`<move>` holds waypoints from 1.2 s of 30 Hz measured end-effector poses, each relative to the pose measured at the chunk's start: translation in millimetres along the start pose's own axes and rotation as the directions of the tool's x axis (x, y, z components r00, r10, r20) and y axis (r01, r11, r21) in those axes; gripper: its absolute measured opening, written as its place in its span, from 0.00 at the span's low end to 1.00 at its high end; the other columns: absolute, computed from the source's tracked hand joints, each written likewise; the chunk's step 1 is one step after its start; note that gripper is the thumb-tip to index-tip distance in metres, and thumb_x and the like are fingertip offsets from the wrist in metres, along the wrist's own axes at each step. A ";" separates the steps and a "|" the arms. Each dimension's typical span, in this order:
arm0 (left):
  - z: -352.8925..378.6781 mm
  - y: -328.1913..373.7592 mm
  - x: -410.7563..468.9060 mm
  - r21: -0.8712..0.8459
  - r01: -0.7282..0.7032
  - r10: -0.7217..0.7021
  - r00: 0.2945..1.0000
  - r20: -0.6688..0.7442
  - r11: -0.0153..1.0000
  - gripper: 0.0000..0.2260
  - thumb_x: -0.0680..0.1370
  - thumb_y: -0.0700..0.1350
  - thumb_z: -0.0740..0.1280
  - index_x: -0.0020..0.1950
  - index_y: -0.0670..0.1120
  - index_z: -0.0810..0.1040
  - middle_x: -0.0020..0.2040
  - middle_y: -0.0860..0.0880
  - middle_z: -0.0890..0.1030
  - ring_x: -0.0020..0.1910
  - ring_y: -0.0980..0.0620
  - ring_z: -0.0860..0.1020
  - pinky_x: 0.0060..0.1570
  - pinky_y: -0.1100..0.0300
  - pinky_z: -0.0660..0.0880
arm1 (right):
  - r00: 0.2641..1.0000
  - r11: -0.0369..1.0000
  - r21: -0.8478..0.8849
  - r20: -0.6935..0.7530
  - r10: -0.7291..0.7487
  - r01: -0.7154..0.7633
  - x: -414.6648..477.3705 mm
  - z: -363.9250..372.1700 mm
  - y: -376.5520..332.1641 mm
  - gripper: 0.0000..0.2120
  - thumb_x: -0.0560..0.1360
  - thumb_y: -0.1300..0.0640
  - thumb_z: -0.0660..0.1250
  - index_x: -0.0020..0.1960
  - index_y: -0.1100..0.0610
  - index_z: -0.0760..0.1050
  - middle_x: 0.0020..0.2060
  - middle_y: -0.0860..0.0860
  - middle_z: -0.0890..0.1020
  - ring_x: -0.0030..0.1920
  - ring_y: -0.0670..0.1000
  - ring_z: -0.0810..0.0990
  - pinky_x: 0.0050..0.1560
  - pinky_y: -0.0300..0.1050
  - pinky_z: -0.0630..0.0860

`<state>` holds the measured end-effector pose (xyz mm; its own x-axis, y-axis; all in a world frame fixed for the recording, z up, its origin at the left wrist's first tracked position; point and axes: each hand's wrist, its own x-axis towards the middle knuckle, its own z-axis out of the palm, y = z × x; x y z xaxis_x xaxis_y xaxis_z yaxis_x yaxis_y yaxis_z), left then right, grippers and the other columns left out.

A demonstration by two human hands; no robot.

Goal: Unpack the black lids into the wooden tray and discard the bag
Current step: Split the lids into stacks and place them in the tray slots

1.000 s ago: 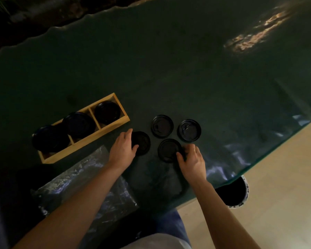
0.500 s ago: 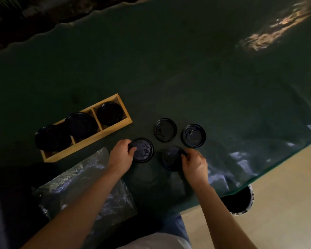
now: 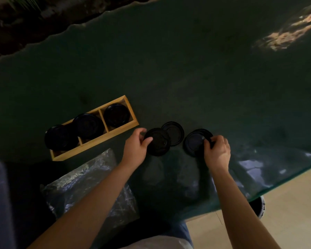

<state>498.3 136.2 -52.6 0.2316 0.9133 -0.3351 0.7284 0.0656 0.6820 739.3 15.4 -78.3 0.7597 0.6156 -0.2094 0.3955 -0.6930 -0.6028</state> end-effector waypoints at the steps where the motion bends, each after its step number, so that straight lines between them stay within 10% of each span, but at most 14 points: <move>1: 3.4 5.0 4.8 0.008 -0.008 0.008 1.000 0.009 1.000 0.18 0.80 0.48 0.71 0.69 0.46 0.75 0.45 0.52 0.78 0.45 0.52 0.78 0.45 0.60 0.71 | 1.000 1.000 -0.002 0.001 -0.006 0.006 -1.1 2.2 0.6 0.09 0.78 0.61 0.71 0.53 0.67 0.77 0.52 0.66 0.80 0.54 0.68 0.78 0.53 0.56 0.74; 17: 55.0 42.7 44.6 0.264 -0.018 -0.021 0.989 0.145 0.964 0.17 0.79 0.53 0.72 0.60 0.43 0.78 0.58 0.43 0.77 0.55 0.42 0.79 0.48 0.53 0.72 | 0.998 0.988 0.155 0.055 0.014 -0.023 -2.7 1.5 9.7 0.08 0.78 0.62 0.71 0.54 0.61 0.73 0.44 0.51 0.78 0.43 0.53 0.75 0.46 0.43 0.68; 24: 42.8 31.4 38.4 0.075 0.129 -0.139 0.979 0.150 0.989 0.13 0.78 0.51 0.73 0.47 0.48 0.70 0.40 0.51 0.75 0.42 0.47 0.78 0.34 0.58 0.70 | 0.994 0.958 0.264 0.031 0.104 -0.109 -3.3 -5.7 -0.1 0.03 0.78 0.56 0.71 0.49 0.51 0.77 0.38 0.44 0.80 0.43 0.52 0.81 0.47 0.45 0.75; 36: -13.6 7.4 -15.2 -0.501 0.222 -0.150 0.972 0.181 0.837 0.12 0.84 0.55 0.62 0.56 0.52 0.82 0.47 0.47 0.86 0.37 0.55 0.86 0.35 0.57 0.84 | 0.967 0.923 0.370 0.181 -0.179 0.102 -43.5 33.4 -96.2 0.12 0.78 0.57 0.71 0.44 0.42 0.73 0.39 0.40 0.81 0.40 0.37 0.80 0.41 0.31 0.72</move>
<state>491.4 128.3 -33.7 0.2321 0.8053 -0.5456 0.3381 0.4591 0.8215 651.0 67.8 -36.9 0.5705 0.7875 -0.2334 0.2517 -0.4381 -0.8630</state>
